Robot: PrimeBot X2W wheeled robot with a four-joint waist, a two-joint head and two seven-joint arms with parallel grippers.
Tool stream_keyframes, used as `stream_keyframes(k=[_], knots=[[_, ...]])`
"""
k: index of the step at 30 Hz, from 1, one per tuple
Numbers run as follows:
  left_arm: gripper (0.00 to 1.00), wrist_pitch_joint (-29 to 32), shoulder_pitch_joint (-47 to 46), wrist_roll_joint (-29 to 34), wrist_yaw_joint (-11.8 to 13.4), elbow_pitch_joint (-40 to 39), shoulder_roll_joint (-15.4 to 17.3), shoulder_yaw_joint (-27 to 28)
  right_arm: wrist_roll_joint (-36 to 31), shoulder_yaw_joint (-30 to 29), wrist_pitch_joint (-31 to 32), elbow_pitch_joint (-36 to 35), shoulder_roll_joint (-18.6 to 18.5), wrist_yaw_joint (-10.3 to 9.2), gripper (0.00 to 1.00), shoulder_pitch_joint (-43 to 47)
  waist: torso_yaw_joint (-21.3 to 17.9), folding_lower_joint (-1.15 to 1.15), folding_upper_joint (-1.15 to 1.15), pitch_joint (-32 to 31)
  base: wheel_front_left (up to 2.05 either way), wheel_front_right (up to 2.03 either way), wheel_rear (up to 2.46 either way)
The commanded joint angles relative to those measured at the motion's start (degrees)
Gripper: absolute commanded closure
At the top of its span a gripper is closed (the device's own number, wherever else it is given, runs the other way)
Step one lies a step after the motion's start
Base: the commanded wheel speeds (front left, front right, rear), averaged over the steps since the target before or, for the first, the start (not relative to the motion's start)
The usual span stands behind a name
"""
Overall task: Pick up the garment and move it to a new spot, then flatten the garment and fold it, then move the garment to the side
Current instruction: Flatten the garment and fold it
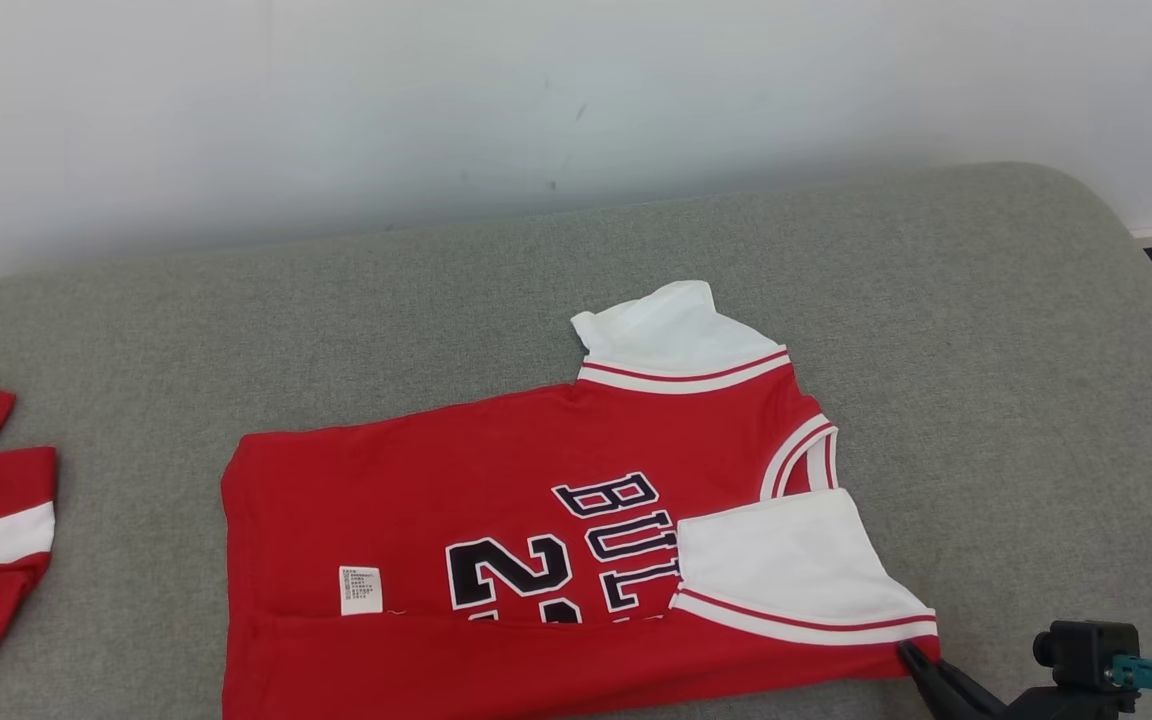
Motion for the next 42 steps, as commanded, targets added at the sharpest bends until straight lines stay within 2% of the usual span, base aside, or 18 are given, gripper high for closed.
stream_keyframes(k=[1, 2, 3, 4, 5, 6, 7, 19, 27, 33, 36, 42], knots=[[1.00, 0.2, 0.7, -0.6, 0.2, 0.2, 0.1, 0.1, -0.5, -0.4, 0.2, -0.3, 0.5, -0.05, 1.00, 0.7, -0.1, 0.01, 0.00, 0.0, 0.00, 0.00, 0.00], [1.00, 0.2, 0.7, -0.6, 0.2, 0.4, 0.1, 0.0, -0.9, -0.7, 0.4, -0.2, 0.7, -0.05, 1.00, 0.7, -0.2, 0.01, 0.00, 0.0, 0.00, 0.00, 0.00], [1.00, 0.3, 0.6, -0.7, 0.2, 0.7, 0.1, -0.1, -1.4, -1.0, 0.6, -0.3, 0.9, -0.05, 0.64, 0.7, -0.2, 0.01, 0.00, 0.0, 0.00, 0.00, 0.00], [0.64, 0.3, 0.5, -0.5, 0.2, 0.9, 0.2, -0.2, -1.6, -1.2, 0.5, -0.5, 1.2, -0.05, 0.00, 0.6, -0.2, 0.01, 0.00, 0.0, 0.00, 0.00, 0.00], [0.30, 0.3, 0.3, -0.6, 0.3, 1.1, 0.2, -0.2, -2.0, -1.4, 0.5, -0.6, 1.5, -0.04, 0.00, 0.6, -0.2, 0.01, 0.00, -0.1, 0.00, 0.00, 0.00], [0.04, 0.3, 0.3, -0.6, 0.3, 1.3, 0.3, -0.3, -2.5, -1.6, 0.5, -0.6, 1.7, -0.04, 0.00, 0.5, -0.1, 0.01, 0.00, -0.1, 0.00, 0.00, 0.00], [0.00, 0.3, 0.4, -0.6, 0.4, 1.4, 0.2, -0.3, -2.6, -1.8, 0.3, -0.7, 1.9, -0.04, 0.00, 0.5, -0.1, 0.01, 0.00, -0.2, 0.00, 0.00, 0.00], [0.00, -0.1, 2.7, -2.1, 1.8, 0.1, 0.2, 1.7, -4.5, -4.3, -4.1, -2.7, 3.1, -0.04, 0.00, 0.2, 1.2, 0.01, 0.00, -1.1, 0.00, 0.00, 0.00], [0.00, -0.5, 2.1, 0.6, 3.1, -9.3, -0.5, 4.0, -6.4, -3.2, -11.6, -4.3, 4.6, -0.04, 0.00, -1.7, 2.3, 0.01, 0.00, -1.6, 0.00, 0.00, 0.00], [0.00, -0.4, 0.9, 2.7, 3.2, -13.9, -1.7, 4.5, -10.1, -1.8, -17.2, -2.9, 5.5, -0.04, 0.00, -3.0, 3.3, 0.01, 0.00, -2.1, 0.00, 0.00, 0.00], [0.00, -0.4, 0.2, 3.0, 3.2, -15.2, -2.2, 4.9, -11.2, -1.2, -19.6, -1.9, 7.0, -0.04, 0.00, -3.0, 3.5, 0.01, 0.00, -2.4, 0.00, 0.00, 0.00], [0.00, -0.4, -1.5, 2.6, 2.8, -15.1, -2.8, 4.8, -13.3, -0.4, -21.4, 0.2, 8.1, -0.04, 0.00, -4.2, 2.9, 0.01, 0.00, -1.7, 0.00, 0.00, 0.00]])
